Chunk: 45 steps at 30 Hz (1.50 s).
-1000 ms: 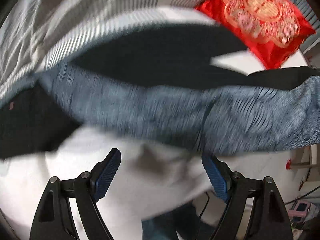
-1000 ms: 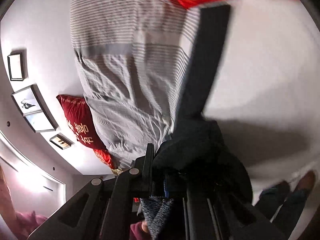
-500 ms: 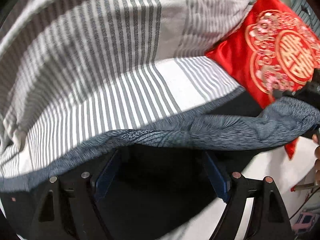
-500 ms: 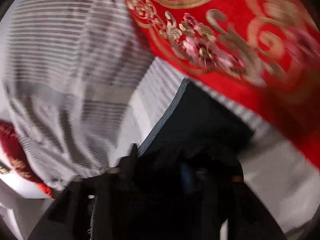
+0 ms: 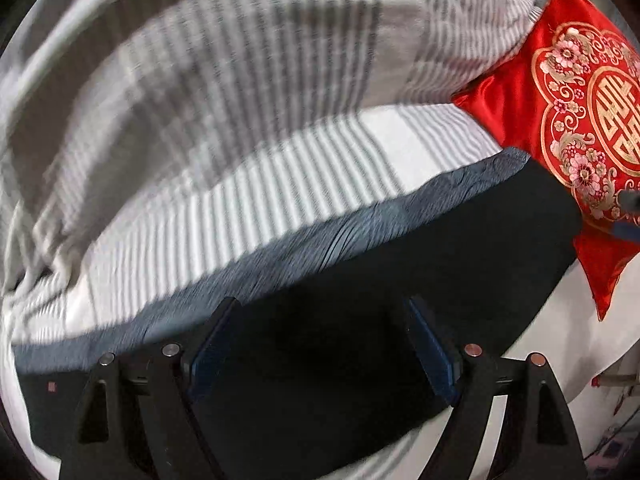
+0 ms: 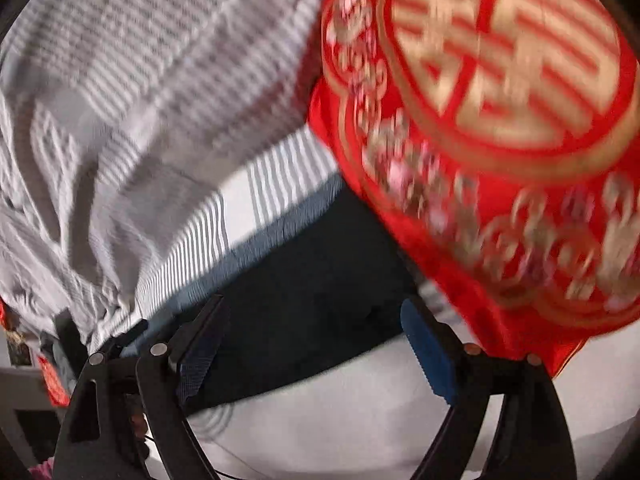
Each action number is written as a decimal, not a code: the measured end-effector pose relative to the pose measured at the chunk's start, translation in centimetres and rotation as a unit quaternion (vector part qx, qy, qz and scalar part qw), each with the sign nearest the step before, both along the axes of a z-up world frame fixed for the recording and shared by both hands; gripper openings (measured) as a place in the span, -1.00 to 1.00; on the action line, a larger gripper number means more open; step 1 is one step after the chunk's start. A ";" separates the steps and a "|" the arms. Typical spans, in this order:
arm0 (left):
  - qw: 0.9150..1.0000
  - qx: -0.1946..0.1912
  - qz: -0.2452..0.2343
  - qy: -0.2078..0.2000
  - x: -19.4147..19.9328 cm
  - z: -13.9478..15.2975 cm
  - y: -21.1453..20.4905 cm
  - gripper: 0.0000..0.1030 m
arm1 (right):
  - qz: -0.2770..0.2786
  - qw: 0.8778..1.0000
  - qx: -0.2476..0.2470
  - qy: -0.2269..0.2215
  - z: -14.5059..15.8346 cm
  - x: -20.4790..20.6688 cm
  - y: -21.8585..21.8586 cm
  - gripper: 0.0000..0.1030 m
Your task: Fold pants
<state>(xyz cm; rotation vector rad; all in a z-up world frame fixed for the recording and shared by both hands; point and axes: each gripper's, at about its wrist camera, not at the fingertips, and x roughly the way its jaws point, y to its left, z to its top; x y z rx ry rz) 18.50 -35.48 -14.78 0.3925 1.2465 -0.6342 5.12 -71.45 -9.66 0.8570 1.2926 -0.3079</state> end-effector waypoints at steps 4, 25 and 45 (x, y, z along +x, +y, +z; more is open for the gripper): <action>0.999 0.023 0.038 -0.004 -1.2 0.0 2.6 0.62 | -0.022 0.997 0.078 0.003 -4.8 -1.3 0.3 0.44; 0.990 0.081 0.112 0.022 -1.9 -0.5 10.5 0.63 | -0.063 0.988 0.139 0.026 -9.1 -4.5 0.8 -0.67; 0.988 0.118 0.094 -0.031 4.2 -2.4 26.8 0.63 | 0.314 0.913 0.254 -0.054 -9.4 4.6 38.2 0.52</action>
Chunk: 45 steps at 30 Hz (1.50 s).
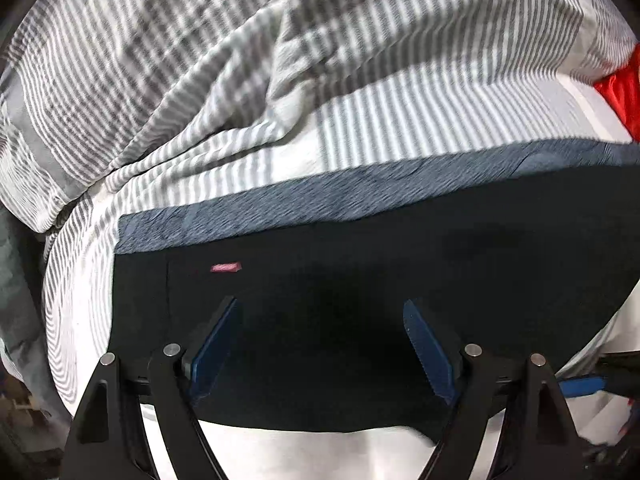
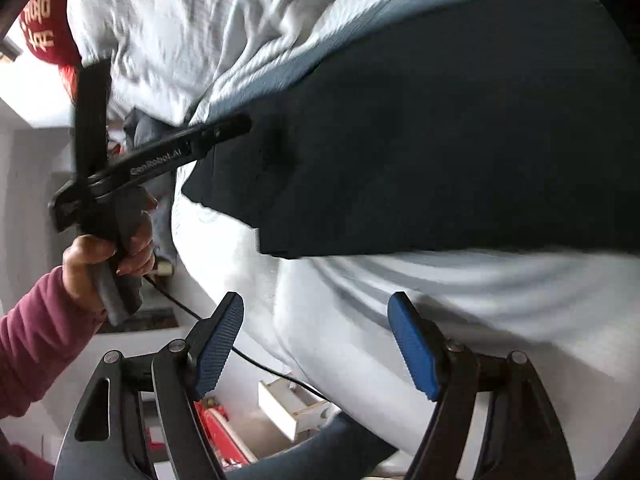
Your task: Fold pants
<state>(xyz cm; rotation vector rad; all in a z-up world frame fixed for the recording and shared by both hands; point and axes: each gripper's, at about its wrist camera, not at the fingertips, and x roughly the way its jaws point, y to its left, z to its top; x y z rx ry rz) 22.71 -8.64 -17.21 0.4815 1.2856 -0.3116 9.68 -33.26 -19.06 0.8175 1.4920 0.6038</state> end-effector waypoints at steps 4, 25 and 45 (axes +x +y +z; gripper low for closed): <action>1.000 0.012 0.013 -0.005 0.4 -1.1 4.0 0.63 | 0.012 1.000 0.012 -0.021 0.1 2.1 4.2 0.52; 0.999 0.008 0.031 -0.043 -1.0 -1.0 9.1 0.75 | 0.101 0.987 -0.124 0.006 2.8 -1.9 4.5 -0.79; 1.000 -0.001 -0.005 0.019 -3.8 -2.9 -3.8 0.75 | -0.274 0.950 -0.141 0.046 4.8 -4.4 -19.6 0.59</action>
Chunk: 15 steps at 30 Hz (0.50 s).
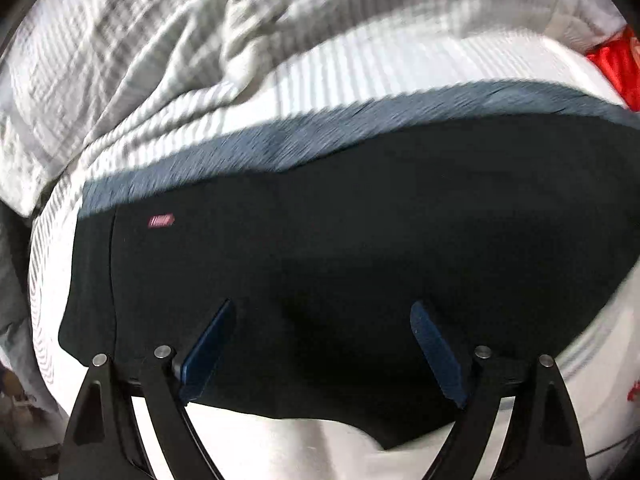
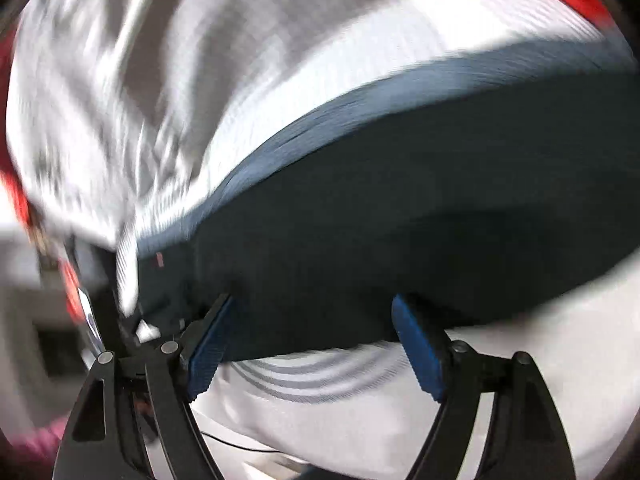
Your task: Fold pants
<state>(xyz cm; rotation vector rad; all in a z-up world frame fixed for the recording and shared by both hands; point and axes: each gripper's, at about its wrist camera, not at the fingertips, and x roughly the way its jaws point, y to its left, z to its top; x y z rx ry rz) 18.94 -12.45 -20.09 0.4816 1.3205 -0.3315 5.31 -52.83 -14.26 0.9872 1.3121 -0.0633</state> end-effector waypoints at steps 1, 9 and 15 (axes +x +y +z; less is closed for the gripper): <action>1.000 -0.004 -0.010 -0.004 0.0 0.7 -1.2 0.75 | -0.037 0.999 0.000 0.007 0.1 -1.5 -2.2 0.59; 0.992 -0.078 -0.096 -0.016 -0.7 5.0 -16.5 0.75 | -0.224 0.974 -0.033 0.004 1.0 -9.1 -16.5 0.59; 0.982 -0.111 -0.149 -0.019 -2.8 5.3 -29.5 0.75 | -0.293 0.956 -0.002 -0.029 -0.2 -12.2 -21.2 0.59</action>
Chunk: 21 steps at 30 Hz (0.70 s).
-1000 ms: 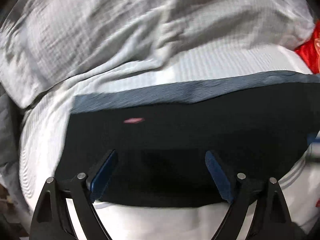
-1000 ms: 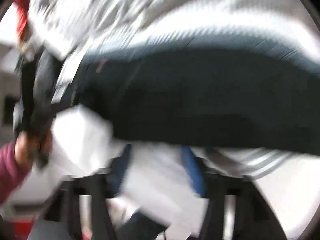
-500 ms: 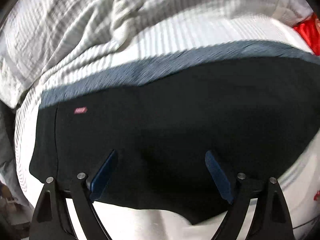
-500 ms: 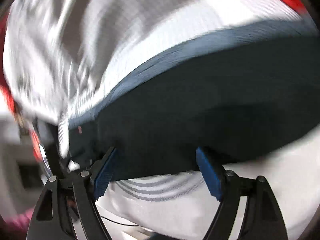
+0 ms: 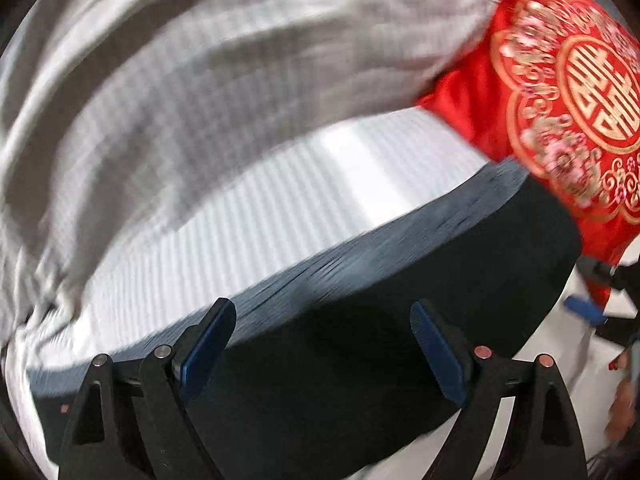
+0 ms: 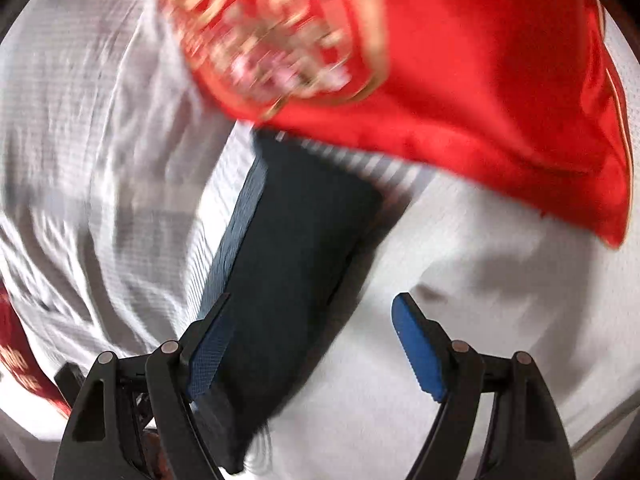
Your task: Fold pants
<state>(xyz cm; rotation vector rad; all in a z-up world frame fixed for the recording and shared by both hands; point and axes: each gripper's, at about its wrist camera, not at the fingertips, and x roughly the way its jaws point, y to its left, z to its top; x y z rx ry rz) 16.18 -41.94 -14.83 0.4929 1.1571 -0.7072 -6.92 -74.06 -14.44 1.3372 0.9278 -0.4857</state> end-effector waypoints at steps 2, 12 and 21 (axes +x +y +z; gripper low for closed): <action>1.000 0.001 -0.016 -0.003 -1.5 -0.6 -3.7 0.75 | -0.010 0.999 0.014 -0.026 -0.6 -0.3 -1.1 0.59; 0.997 0.061 0.029 -0.029 -1.5 -4.5 -5.5 0.75 | -0.009 0.993 0.016 -0.113 -2.8 2.9 -1.4 0.59; 0.988 0.113 0.100 -0.045 -3.0 -4.6 0.1 0.75 | 0.015 0.993 0.011 -0.115 -3.5 5.6 0.0 0.36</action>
